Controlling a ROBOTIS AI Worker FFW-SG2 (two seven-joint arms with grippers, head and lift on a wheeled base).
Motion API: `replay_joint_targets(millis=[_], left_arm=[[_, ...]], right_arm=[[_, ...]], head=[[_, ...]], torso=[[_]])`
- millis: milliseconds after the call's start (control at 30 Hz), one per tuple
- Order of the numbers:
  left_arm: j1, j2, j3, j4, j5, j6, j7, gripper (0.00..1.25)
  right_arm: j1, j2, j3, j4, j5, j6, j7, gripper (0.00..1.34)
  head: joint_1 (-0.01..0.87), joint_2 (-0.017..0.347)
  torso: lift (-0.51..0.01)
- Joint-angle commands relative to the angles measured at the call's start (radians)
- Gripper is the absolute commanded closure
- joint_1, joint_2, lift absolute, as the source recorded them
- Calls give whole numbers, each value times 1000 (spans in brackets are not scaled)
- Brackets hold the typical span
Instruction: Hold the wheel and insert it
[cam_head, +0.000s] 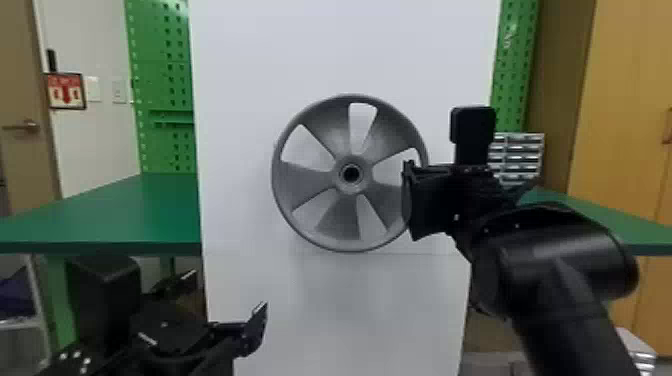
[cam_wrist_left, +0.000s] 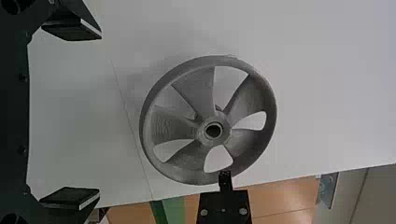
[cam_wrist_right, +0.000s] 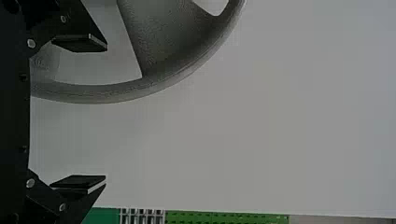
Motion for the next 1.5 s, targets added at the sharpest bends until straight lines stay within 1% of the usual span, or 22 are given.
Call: replay_joint_targets(millis=[0,133,333,500,867,967,1133,1267,1467], left_arm=[[3,-1,3,-1,0,-1,0,101],[9,-1,10,-1,0,-1,0,101],[13,-11,18,-1,-8,-6,0,101],[24,-28,41,-1,-16,-18,-2,101],[30,-32,66,-1,-23,-29,-12,101],[30,-34,70,-1,-36,-37,-14,101],[29,-37,84,-1,-45,-44,-17,101],[27,-46,87,0,-62,-57,-20,101],[24,-52,93,0,-66,-69,-21,101]], right_arm=[[28,1,6,-43,-7,1,0,280],[48,1,14,-73,-14,10,0,280],[87,1,11,-139,-26,64,0,288],[153,1,11,-219,-27,68,0,297],[311,1,12,-377,-61,85,0,297],[364,-15,9,-425,-76,87,0,297],[423,-26,-8,-472,-90,87,0,297],[460,-52,-12,-504,-115,87,0,315],[523,-64,-12,-536,-115,81,0,331]], head=[[210,9],[210,9],[210,9],[210,9],[210,9],[210,9],[210,9],[210,9],[210,9]], torso=[[-442],[-442],[-442],[-442],[-442],[-442],[-442],[-442],[-442]])
